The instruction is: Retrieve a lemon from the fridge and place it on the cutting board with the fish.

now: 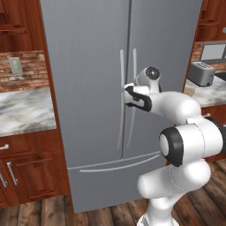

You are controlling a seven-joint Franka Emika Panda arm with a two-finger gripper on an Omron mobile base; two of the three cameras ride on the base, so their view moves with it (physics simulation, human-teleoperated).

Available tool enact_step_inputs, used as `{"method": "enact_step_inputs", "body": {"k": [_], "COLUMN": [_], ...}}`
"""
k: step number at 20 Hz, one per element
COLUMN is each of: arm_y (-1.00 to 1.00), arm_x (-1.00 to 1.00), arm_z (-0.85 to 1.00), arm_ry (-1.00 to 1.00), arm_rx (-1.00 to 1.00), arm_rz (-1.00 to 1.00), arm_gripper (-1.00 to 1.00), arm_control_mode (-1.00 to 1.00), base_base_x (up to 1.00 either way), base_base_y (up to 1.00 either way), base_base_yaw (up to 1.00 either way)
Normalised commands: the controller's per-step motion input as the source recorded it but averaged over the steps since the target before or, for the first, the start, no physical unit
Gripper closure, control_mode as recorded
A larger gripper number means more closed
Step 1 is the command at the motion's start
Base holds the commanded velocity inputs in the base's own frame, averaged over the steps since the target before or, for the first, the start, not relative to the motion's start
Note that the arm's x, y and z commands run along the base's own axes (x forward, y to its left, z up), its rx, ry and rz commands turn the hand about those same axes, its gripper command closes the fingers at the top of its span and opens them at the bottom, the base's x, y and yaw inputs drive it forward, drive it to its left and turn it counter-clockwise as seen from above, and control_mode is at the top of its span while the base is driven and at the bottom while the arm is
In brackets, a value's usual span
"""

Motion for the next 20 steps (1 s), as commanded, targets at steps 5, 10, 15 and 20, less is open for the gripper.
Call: {"method": "enact_step_inputs", "body": {"k": [5,10,15,20], "arm_y": [0.00,0.00,0.00,-0.06], "arm_x": [0.30,0.28,-0.01,-0.21], "arm_z": [-0.03,-0.01,0.06,0.12], "arm_ry": [-0.10,-0.05,0.04,0.05], "arm_rx": [0.00,0.00,0.00,0.00], "arm_rz": [0.00,0.00,-0.02,-0.06], "arm_gripper": [1.00,1.00,1.00,1.00], "arm_control_mode": [-1.00,-1.00,-1.00,-1.00], "base_base_x": [0.00,0.00,0.00,0.00], "base_base_y": [0.00,0.00,0.00,0.00], "base_base_yaw": [0.00,0.00,0.00,0.00]}}
